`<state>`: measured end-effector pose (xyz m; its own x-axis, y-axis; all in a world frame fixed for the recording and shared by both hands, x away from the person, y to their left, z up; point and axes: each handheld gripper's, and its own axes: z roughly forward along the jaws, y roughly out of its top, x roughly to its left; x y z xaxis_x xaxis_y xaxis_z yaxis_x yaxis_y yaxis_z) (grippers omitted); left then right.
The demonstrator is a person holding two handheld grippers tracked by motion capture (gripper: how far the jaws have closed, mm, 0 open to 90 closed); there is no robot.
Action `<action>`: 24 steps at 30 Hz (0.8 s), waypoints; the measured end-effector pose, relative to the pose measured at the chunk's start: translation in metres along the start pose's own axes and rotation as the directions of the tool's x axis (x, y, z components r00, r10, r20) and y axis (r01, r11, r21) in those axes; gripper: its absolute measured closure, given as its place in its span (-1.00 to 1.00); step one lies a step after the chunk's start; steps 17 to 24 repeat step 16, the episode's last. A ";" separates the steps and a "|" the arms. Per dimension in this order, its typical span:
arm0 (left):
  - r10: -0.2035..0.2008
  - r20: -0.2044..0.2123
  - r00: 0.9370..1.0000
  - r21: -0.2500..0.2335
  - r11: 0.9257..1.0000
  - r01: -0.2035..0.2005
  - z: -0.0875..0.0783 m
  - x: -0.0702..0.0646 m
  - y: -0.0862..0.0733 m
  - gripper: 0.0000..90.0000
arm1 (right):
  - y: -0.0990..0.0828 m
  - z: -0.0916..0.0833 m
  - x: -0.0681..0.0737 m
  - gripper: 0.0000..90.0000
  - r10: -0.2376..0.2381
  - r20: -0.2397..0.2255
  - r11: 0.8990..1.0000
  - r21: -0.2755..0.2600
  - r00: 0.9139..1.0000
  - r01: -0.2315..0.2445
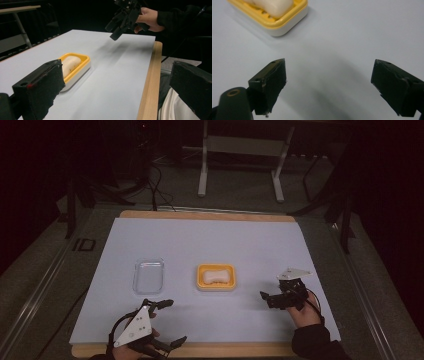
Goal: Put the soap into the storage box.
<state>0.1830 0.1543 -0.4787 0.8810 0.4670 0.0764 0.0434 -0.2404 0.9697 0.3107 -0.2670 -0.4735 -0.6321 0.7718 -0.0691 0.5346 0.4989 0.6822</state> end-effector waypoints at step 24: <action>-0.013 0.002 1.000 -0.002 1.000 0.013 0.001 0.001 0.000 -1.00 | -0.005 0.000 -0.002 -0.71 0.000 0.023 0.999 -0.049 1.000 0.001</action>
